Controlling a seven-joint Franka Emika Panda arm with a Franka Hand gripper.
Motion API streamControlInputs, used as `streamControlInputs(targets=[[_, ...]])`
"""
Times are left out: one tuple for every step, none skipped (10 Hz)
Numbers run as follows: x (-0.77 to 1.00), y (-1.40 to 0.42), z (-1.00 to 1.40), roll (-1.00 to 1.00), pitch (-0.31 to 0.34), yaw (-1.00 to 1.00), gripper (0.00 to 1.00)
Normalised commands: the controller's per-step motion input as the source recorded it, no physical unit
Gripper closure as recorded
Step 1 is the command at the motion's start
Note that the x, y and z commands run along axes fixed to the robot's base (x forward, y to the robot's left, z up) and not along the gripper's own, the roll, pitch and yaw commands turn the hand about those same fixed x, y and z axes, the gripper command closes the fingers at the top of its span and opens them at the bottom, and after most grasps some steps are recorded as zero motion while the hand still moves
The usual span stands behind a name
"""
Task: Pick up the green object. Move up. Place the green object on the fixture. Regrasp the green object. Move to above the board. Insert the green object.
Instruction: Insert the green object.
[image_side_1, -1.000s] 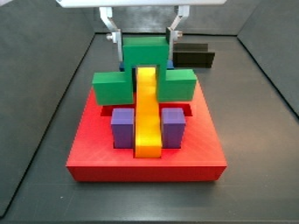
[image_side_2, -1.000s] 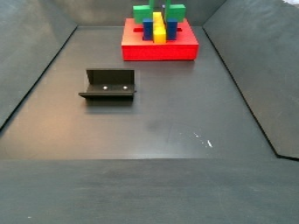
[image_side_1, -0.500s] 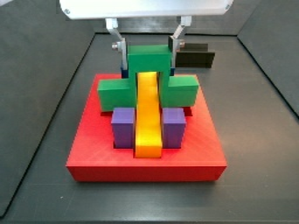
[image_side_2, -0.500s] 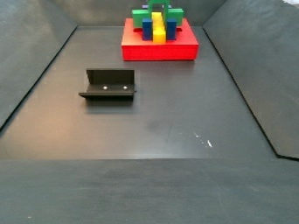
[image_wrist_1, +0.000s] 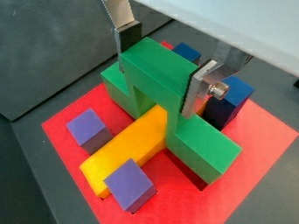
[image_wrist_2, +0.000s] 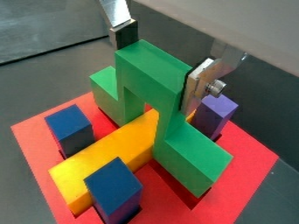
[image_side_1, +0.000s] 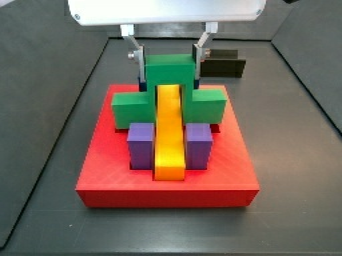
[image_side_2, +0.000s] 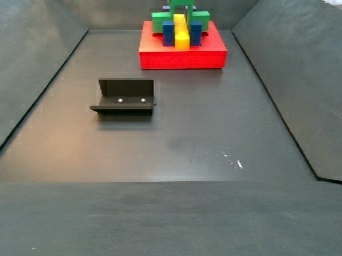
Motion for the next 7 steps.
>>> streamControlInputs(targets=[[0.00, 0.00, -0.09, -0.03, -0.040, -0.14, 1.00], [0.01, 0.00, -0.09, -0.02, -0.039, -0.13, 1.00], [0.00, 0.00, -0.05, 0.00, -0.011, -0.07, 1.00], [0.00, 0.00, -0.10, 0.00, -0.027, -0.11, 1.00], [0.00, 0.00, -0.10, 0.00, -0.023, -0.09, 1.00], [0.00, 0.00, -0.11, 0.00, -0.023, -0.10, 1.00], [0.00, 0.00, -0.11, 0.00, -0.020, -0.10, 1.00]])
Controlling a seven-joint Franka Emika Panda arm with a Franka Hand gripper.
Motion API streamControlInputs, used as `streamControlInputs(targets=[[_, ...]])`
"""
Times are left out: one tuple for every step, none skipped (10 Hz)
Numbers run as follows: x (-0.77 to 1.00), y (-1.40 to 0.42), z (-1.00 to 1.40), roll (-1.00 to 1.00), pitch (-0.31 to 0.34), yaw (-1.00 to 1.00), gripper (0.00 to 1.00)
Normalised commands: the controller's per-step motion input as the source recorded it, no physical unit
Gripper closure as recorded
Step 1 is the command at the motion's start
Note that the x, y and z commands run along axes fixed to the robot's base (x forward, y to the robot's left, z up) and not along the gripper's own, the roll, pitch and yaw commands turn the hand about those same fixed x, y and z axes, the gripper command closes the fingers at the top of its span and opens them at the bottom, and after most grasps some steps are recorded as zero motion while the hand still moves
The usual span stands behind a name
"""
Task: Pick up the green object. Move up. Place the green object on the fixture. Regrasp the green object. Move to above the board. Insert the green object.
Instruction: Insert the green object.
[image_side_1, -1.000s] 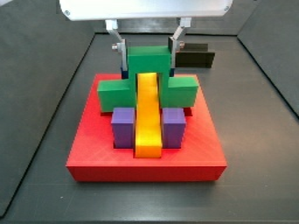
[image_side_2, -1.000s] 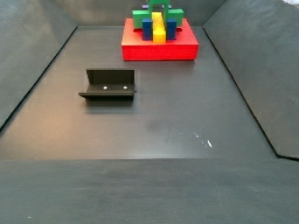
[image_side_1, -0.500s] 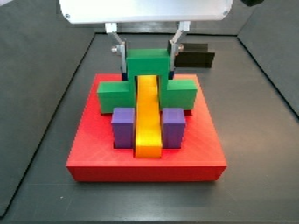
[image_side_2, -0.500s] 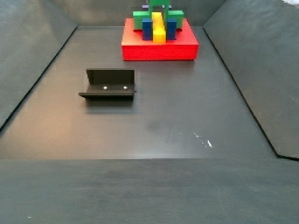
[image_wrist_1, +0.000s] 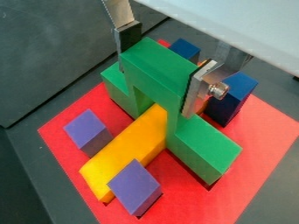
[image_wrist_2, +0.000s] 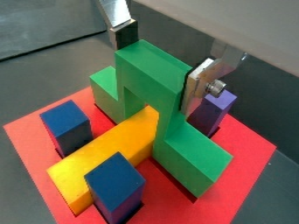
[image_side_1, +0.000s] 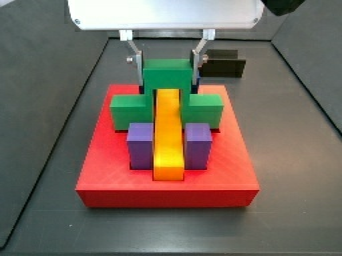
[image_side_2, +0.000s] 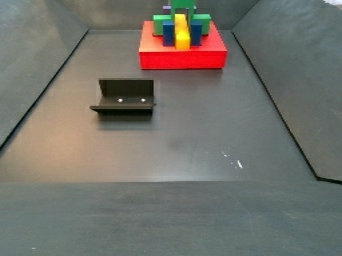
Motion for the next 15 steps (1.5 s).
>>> streamControlInputs(targets=[[0.00, 0.00, -0.07, 0.00, -0.007, -0.07, 1.00], [0.00, 0.00, -0.07, 0.00, -0.009, -0.06, 1.00], [0.03, 0.00, -0.08, 0.00, -0.019, -0.06, 1.00], [0.17, 0.00, -0.12, 0.00, -0.026, -0.02, 1.00], [0.21, 0.00, -0.13, 0.00, -0.016, 0.00, 1.00], [0.21, 0.00, -0.14, 0.00, -0.017, 0.00, 1.00], [0.18, 0.00, -0.14, 0.00, -0.014, 0.00, 1.00], [0.10, 0.00, -0.14, 0.00, -0.016, 0.00, 1.00], [0.00, 0.00, -0.11, 0.02, 0.000, 0.00, 1.00], [0.00, 0.00, -0.14, 0.02, 0.000, 0.00, 1.00], [0.00, 0.00, -0.26, 0.01, -0.047, 0.00, 1.00], [-0.01, -0.04, -0.27, 0.09, -0.059, -0.01, 1.00], [0.00, -0.06, -0.29, 0.09, -0.057, -0.03, 1.00], [0.00, -0.02, -0.31, 0.07, -0.043, -0.05, 1.00], [0.00, 0.00, -0.35, 0.06, -0.053, -0.06, 1.00]])
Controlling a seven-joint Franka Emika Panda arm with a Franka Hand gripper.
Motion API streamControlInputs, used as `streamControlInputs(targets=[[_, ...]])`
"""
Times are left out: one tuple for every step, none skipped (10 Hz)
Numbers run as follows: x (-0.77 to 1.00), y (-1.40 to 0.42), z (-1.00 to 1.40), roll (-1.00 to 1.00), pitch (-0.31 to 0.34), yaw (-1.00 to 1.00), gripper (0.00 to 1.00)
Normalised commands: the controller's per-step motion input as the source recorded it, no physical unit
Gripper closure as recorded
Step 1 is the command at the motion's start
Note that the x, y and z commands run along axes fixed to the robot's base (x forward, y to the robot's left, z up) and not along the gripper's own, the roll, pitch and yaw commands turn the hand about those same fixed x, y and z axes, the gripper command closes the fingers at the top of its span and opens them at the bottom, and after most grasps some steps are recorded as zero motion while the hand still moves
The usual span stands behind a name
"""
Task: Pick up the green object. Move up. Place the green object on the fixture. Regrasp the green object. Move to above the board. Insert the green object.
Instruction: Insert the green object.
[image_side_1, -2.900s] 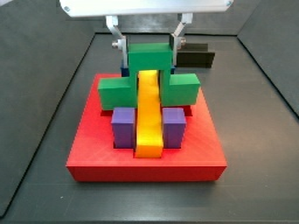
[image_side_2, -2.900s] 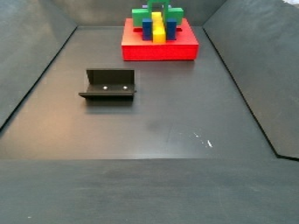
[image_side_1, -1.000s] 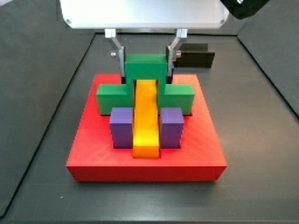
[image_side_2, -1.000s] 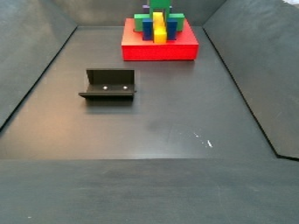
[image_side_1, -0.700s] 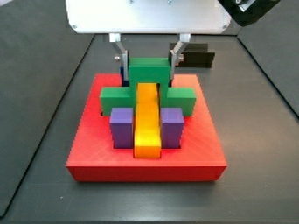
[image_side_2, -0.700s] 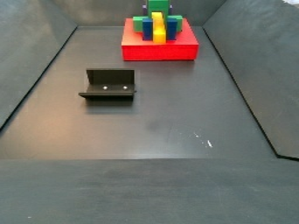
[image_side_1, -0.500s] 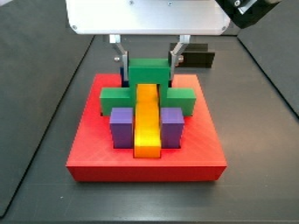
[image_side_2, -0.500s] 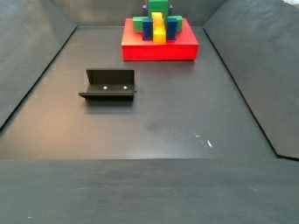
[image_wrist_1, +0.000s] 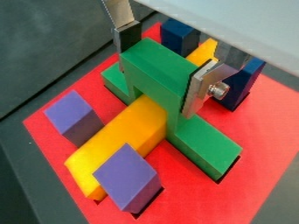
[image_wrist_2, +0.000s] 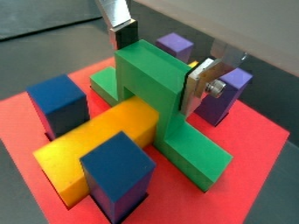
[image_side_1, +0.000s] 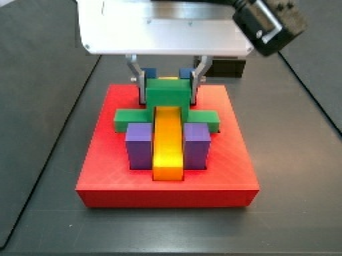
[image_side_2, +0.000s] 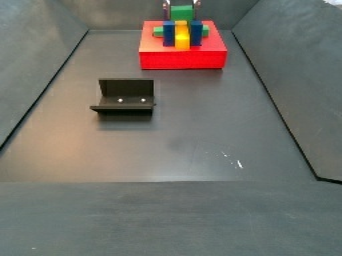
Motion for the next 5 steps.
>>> streamControlInputs(targets=[[0.00, -0.01, -0.40, 0.05, -0.071, -0.03, 1.00], [-0.01, -0.04, -0.34, 0.11, -0.069, -0.02, 1.00], [-0.09, -0.05, -0.30, 0.13, -0.057, 0.00, 1.00], [0.00, 0.00, -0.17, 0.08, 0.000, 0.00, 1.00], [0.00, 0.00, 0.00, 0.00, 0.000, 0.00, 1.00]])
